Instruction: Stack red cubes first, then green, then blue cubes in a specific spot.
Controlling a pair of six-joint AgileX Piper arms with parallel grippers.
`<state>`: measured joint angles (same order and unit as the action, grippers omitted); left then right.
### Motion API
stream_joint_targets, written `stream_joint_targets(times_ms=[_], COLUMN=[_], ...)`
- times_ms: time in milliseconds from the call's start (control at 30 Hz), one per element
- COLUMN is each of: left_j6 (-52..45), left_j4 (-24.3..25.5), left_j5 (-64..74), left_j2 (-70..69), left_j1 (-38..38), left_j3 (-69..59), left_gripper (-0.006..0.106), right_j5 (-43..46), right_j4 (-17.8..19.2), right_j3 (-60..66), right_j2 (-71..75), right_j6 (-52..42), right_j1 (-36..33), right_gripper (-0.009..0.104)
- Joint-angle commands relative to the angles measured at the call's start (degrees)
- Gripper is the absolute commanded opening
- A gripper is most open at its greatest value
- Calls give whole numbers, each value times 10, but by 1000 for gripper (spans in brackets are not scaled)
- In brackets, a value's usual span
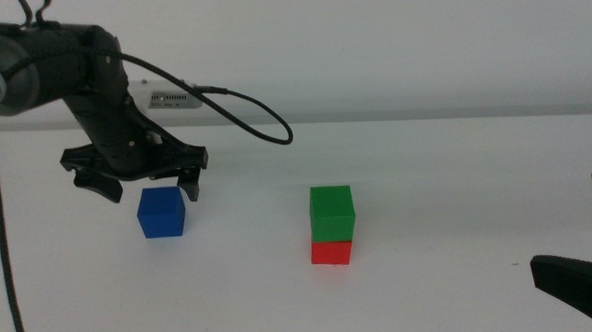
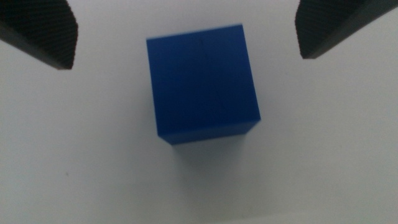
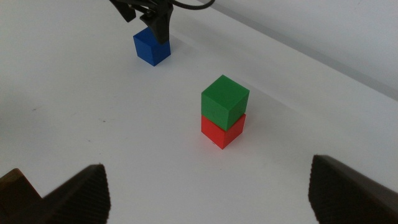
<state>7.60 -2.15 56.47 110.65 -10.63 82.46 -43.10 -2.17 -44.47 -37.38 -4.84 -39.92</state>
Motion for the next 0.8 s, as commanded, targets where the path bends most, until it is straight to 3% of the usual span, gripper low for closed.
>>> stream_joint_targets(times_ms=[0,567,767], left_j6=[18,44,44], left_j4=[6,31,22], left_j5=[-16,-41,-50], left_j2=[7,58,71], left_j1=[-3,-3,-3], left_j3=[4,4,4], left_gripper=[94,94,87], right_j5=[5,5,5], right_j4=[4,4,4], right_j3=[3,3,3], right_j2=[3,3,3], right_j6=[-1,-1,-1], right_j1=[-1,-1,-1], right_gripper=[85,85,85])
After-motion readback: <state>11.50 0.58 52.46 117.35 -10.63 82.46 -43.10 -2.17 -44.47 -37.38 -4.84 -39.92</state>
